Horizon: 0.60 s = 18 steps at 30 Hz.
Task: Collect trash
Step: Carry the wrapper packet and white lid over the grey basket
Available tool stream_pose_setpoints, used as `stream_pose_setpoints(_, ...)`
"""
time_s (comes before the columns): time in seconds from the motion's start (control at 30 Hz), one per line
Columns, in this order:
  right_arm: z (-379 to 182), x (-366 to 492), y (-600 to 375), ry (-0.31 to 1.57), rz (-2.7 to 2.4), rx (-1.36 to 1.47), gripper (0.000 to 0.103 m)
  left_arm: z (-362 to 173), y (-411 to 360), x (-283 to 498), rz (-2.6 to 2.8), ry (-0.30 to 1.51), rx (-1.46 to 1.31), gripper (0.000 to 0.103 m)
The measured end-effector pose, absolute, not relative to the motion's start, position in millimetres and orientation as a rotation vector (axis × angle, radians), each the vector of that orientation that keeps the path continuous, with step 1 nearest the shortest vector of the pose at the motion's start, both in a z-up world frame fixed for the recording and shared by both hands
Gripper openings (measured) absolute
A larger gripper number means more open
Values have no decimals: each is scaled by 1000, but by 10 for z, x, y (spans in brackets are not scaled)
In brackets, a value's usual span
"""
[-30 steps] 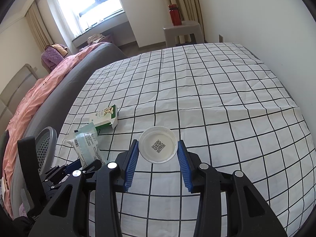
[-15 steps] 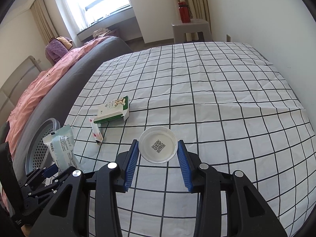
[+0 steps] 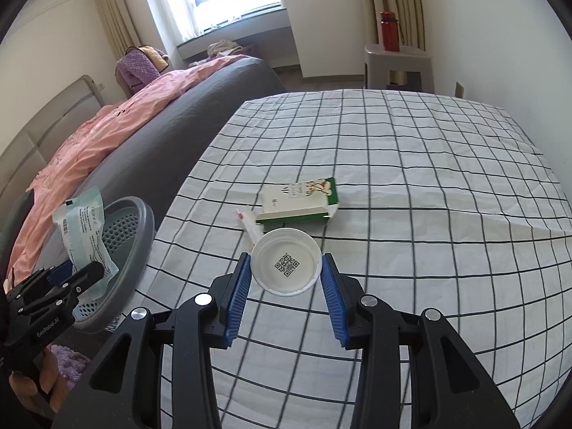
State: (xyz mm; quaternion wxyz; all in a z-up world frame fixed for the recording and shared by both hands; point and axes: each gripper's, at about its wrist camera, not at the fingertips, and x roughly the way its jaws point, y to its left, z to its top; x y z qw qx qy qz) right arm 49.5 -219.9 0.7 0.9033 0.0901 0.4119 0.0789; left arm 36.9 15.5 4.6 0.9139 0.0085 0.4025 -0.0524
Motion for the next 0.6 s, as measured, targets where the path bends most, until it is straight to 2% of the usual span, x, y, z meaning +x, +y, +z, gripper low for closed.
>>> stream_pose_setpoints(0.6, 80, 851, -805, 820, 375, 130, 39, 118, 1177, 477, 44, 799, -25, 47)
